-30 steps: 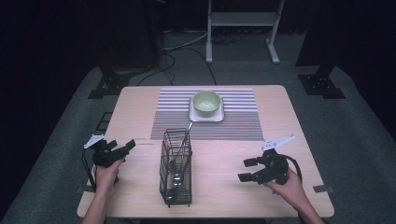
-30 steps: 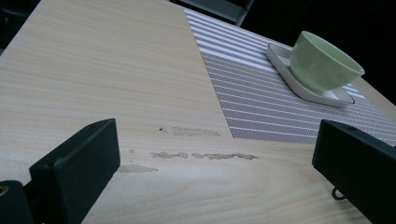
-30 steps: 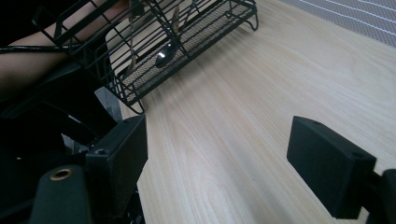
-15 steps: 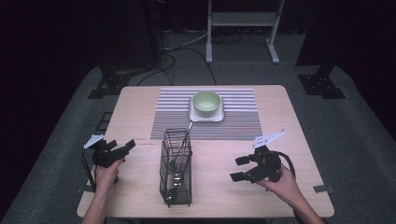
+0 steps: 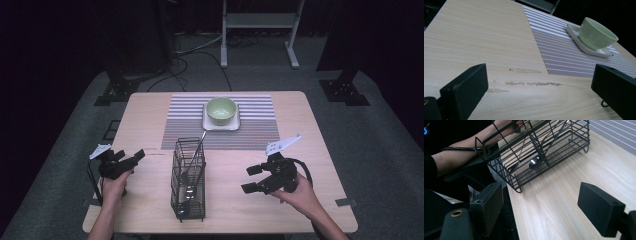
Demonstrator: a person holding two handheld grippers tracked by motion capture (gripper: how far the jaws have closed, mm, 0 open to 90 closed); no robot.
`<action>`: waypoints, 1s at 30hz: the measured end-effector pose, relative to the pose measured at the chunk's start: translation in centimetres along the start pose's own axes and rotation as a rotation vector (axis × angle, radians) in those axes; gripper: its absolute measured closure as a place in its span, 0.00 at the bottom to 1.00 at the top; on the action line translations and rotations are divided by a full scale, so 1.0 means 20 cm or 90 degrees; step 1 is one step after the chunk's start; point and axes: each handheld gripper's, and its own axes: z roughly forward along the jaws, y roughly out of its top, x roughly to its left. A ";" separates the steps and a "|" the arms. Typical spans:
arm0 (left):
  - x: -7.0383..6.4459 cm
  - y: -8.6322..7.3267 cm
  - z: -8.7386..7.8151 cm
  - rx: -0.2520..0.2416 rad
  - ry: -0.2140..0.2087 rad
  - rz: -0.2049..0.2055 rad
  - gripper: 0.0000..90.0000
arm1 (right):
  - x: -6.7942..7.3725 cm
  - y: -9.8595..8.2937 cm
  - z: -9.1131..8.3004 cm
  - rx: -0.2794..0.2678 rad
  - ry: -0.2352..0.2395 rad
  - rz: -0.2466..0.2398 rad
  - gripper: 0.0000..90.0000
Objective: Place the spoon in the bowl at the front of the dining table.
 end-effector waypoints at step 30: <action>0.01 0.00 -0.01 -0.004 0.000 -0.002 0.00 | 0.05 0.14 0.11 0.031 0.028 0.003 0.22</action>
